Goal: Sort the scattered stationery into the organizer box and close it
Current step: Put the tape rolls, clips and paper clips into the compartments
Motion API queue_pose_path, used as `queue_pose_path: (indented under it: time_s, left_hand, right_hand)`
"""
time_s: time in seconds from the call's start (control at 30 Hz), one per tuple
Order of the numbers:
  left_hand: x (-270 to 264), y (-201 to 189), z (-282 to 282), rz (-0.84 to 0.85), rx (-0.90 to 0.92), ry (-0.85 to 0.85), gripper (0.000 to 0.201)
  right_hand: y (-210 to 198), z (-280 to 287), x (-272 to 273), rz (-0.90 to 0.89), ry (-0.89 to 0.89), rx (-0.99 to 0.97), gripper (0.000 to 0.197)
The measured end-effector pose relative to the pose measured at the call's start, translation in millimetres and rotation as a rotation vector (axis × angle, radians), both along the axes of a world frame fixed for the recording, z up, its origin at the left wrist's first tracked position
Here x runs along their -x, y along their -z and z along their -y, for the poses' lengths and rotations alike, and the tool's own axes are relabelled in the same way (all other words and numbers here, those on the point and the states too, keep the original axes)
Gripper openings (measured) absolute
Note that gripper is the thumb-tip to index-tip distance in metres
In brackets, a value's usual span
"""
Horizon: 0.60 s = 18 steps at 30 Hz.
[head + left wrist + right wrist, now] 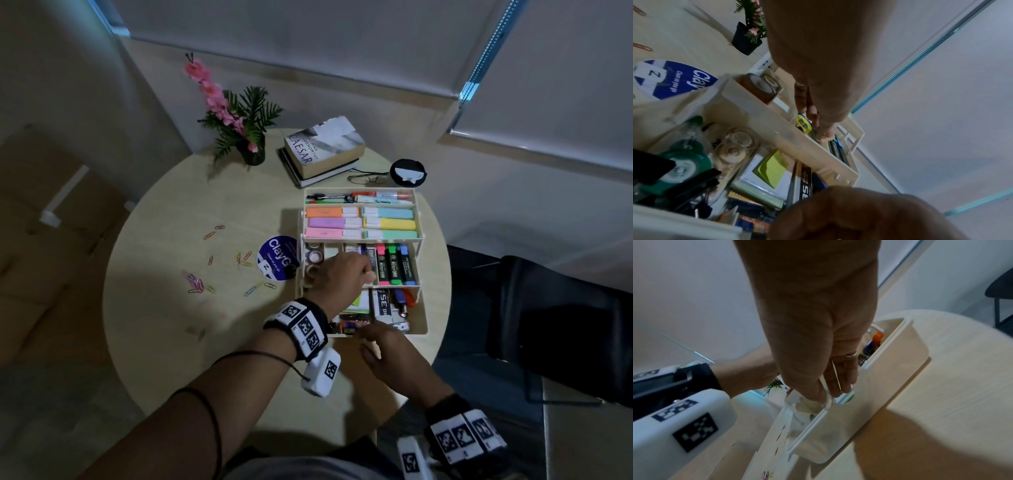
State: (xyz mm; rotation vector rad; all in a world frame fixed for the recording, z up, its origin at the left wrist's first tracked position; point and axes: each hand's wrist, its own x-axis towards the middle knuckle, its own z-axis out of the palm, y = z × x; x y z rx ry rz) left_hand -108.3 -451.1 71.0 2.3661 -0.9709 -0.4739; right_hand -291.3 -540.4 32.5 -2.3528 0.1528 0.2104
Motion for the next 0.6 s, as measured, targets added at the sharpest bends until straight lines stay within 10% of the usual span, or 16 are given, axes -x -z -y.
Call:
queue_pose_path:
  time_s: [0.6]
  left_hand:
    - [8, 19, -37, 0.129, 0.15, 0.001, 0.026]
  right_hand:
    - [-18, -2, -11, -0.061, -0.175, 0.032, 0.017]
